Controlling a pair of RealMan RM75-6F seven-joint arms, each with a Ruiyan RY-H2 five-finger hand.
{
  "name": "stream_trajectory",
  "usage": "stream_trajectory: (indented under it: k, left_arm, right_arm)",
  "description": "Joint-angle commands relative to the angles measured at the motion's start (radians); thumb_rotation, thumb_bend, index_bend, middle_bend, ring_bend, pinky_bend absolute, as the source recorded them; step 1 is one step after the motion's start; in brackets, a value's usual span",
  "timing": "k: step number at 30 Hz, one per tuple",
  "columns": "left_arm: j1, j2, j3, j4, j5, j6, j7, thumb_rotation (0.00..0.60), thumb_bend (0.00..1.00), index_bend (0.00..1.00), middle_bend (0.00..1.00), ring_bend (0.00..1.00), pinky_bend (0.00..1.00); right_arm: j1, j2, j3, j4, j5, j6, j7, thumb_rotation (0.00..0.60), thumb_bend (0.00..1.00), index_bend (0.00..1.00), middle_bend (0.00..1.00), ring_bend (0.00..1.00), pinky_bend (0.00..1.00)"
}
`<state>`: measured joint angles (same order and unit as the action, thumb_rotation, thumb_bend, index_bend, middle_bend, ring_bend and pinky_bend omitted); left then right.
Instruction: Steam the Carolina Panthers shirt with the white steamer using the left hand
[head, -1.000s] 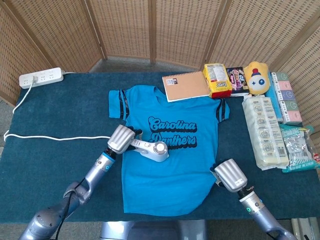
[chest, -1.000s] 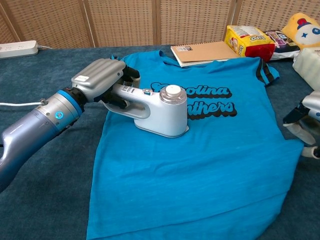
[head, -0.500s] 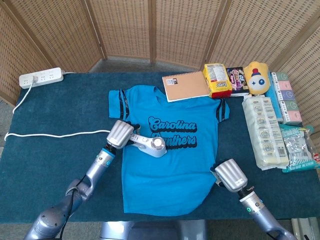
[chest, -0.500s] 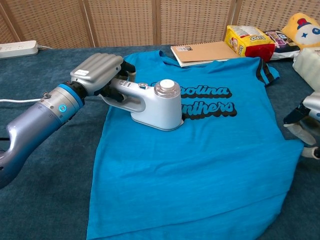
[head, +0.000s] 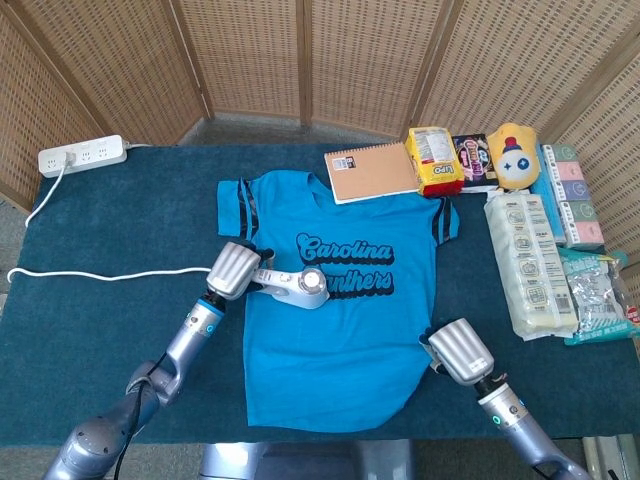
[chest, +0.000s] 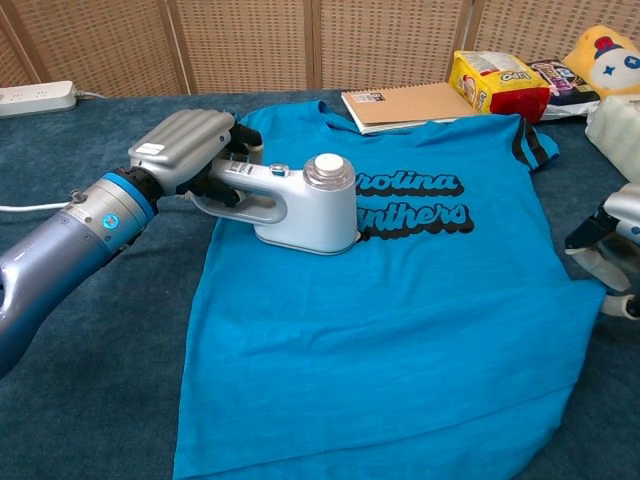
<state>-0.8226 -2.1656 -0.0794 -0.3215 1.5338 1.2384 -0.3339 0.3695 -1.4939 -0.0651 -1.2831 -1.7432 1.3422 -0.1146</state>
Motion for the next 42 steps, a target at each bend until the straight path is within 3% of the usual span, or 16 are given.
stream_trajectory:
  k: [1,25,42]
  left_arm:
    - [0.018,0.017,0.032,-0.031,0.032,0.040,-0.018,0.600,0.47,0.69,0.73,0.68,0.80]
    - [0.112,0.119,0.140,-0.261,0.136,0.152,0.020,0.600,0.47,0.69,0.73,0.68,0.80]
    - [0.072,0.053,0.071,-0.134,0.090,0.080,0.011,0.600,0.47,0.69,0.73,0.68,0.80]
  right_arm:
    - [0.000,-0.001,0.000,-0.002,0.000,-0.002,-0.002,0.600,0.37,0.81,0.74,0.76,0.78]
    - [0.005,-0.008,-0.001,-0.009,-0.001,-0.015,-0.017,0.600,0.37,0.81,0.74,0.76,0.78]
    - [0.000,-0.001,0.000,-0.008,0.007,-0.014,-0.016,0.600,0.37,0.81,0.74,0.76,0.78]
